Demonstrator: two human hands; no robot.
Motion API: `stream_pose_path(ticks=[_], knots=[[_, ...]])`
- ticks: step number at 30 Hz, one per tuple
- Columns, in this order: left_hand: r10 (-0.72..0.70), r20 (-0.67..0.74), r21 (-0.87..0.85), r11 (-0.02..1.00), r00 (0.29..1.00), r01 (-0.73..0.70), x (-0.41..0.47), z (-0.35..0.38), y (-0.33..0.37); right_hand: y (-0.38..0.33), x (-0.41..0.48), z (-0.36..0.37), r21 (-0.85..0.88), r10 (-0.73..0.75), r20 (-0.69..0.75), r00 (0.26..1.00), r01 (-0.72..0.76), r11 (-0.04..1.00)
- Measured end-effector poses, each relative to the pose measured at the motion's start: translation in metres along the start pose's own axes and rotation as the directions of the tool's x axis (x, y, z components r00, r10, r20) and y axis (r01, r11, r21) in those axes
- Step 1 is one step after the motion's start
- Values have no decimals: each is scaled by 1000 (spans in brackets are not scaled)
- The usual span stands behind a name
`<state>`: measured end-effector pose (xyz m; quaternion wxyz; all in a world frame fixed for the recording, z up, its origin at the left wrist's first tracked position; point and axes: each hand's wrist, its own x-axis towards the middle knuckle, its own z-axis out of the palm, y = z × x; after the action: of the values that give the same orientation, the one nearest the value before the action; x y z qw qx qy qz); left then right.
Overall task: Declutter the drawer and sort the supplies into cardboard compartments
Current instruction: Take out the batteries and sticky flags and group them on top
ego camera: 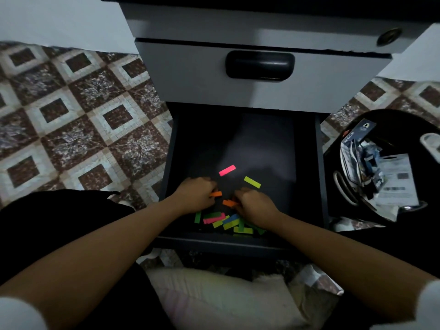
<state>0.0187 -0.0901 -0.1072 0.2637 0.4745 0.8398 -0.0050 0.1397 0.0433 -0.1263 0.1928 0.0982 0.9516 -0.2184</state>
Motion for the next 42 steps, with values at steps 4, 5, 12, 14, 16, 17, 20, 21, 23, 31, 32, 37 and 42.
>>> stream_pose_path(ticks=[4, 5, 12, 14, 16, 17, 20, 21, 23, 31, 32, 37, 42], knots=[[-6, 17, -3, 1000, 1000, 6, -1, 0, -2, 11, 4, -10, 89, 105, -99, 990, -97, 991], [-5, 25, -1, 1000, 1000, 5, -1, 0, -2, 15, 5, -12, 107, 125, -121, 985, -112, 988], [4, 45, -7, 1000, 999, -4, 0, -1, -1, 28, 7, -24, 327, 262, -130, 956, -208, 922], [13, 49, -18, 1000, 999, -13, 0, -1, 0, 31, 6, -28, 398, 311, -144, 939, -232, 887], [43, 61, -33, 999, 997, -41, 0, 0, 0, 33, 5, -31, 416, 317, -136, 939, -236, 878], [62, 72, -37, 998, 995, -60, 0, 0, 1, 33, 4, -31, 406, 304, -112, 946, -236, 883], [115, 104, -28, 993, 988, -113, -1, 2, 5, 30, 1, -27, 355, 250, -6, 968, -232, 906], [120, 108, -23, 993, 987, -118, -1, 2, 5, 29, -1, -25, 344, 242, 7, 970, -230, 910], [113, 102, -27, 993, 988, -111, 0, 2, 6, 29, -4, -23, 322, 238, -8, 971, -222, 920], [72, 94, -52, 996, 993, -67, 2, 0, 2, 28, -14, -23, 53, 162, -41, 986, -160, 986], [71, 98, -52, 996, 993, -66, 2, 0, 2, 27, -15, -23, 33, 162, -46, 986, -161, 986], [63, 98, -55, 997, 993, -58, 2, 1, 1, 23, -15, -18, -3, 175, -48, 983, -175, 985], [59, 99, -37, 998, 993, -55, 2, 1, 0, 20, -13, -12, -10, 180, -44, 983, -180, 984]])
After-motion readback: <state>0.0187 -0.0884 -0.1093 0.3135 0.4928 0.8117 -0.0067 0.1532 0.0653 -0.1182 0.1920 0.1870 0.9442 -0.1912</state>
